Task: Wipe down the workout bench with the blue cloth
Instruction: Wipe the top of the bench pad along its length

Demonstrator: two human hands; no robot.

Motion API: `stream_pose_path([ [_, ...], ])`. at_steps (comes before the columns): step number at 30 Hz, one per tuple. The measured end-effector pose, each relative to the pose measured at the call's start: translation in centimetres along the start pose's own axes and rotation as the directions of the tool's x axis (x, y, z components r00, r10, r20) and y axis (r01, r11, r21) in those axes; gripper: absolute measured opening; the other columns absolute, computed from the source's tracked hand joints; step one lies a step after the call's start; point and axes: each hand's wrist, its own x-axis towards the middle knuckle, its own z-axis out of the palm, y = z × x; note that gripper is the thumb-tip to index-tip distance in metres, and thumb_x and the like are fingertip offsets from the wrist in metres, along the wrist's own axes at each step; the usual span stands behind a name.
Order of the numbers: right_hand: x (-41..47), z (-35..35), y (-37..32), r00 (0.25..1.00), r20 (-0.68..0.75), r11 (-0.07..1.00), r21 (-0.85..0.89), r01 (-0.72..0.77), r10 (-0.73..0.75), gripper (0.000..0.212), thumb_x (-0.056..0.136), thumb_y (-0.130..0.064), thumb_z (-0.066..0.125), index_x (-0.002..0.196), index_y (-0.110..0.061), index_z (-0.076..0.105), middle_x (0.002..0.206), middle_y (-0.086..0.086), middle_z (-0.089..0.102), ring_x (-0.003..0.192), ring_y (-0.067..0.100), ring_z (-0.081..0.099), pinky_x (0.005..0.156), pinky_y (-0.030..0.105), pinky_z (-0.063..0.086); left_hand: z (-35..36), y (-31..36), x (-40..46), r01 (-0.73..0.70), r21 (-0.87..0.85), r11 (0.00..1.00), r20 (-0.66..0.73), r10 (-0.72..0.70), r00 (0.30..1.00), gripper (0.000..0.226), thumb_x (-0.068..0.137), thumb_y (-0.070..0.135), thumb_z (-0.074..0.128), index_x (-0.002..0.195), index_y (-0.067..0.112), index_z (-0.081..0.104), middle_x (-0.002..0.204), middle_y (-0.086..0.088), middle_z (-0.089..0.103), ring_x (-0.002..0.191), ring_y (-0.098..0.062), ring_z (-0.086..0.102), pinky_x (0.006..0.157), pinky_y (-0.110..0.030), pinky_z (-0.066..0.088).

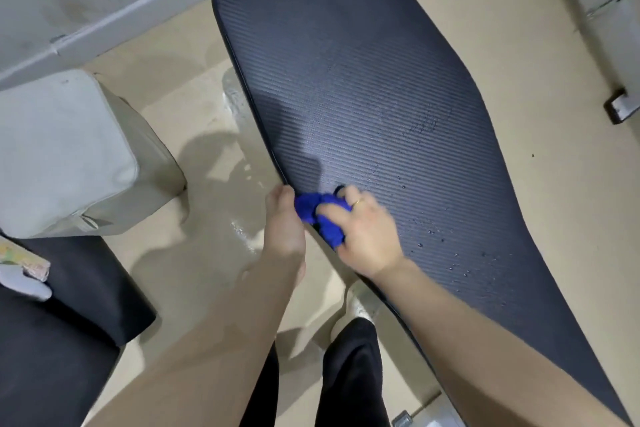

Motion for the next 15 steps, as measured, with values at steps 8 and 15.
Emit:
stream_pose_path([
  [8,6.5,-3.4,8.0,0.964,-0.209,0.982,-0.046,-0.181,0.167,0.031,0.076,-0.014,0.060,0.105,-0.025,0.064,0.103,0.016,0.055,0.082,0.038,0.053,0.065,0.040,0.051,4.0,-1.0,-0.1,-0.052,0.133,0.990,-0.245,0.084,0.966,0.066,0.057,0.021,0.047,0.122,0.006,0.041,0.125,-0.018,0.053,0.113,-0.037,0.053,0.101,-0.051,0.043],
  [15,-0.9,-2.0,6.8,0.984,0.036,0.983,-0.058,0.176,-0.174,0.042,0.059,-0.015,0.074,0.099,-0.026,0.066,0.092,0.011,0.059,0.068,0.033,0.055,0.054,0.036,0.050,7.1,-1.5,-3.0,-0.074,0.186,0.980,-0.352,0.136,0.926,0.087,0.080,0.001,0.057,0.150,0.012,0.007,0.151,-0.014,0.017,0.141,-0.029,0.024,0.118,-0.036,0.020],
])
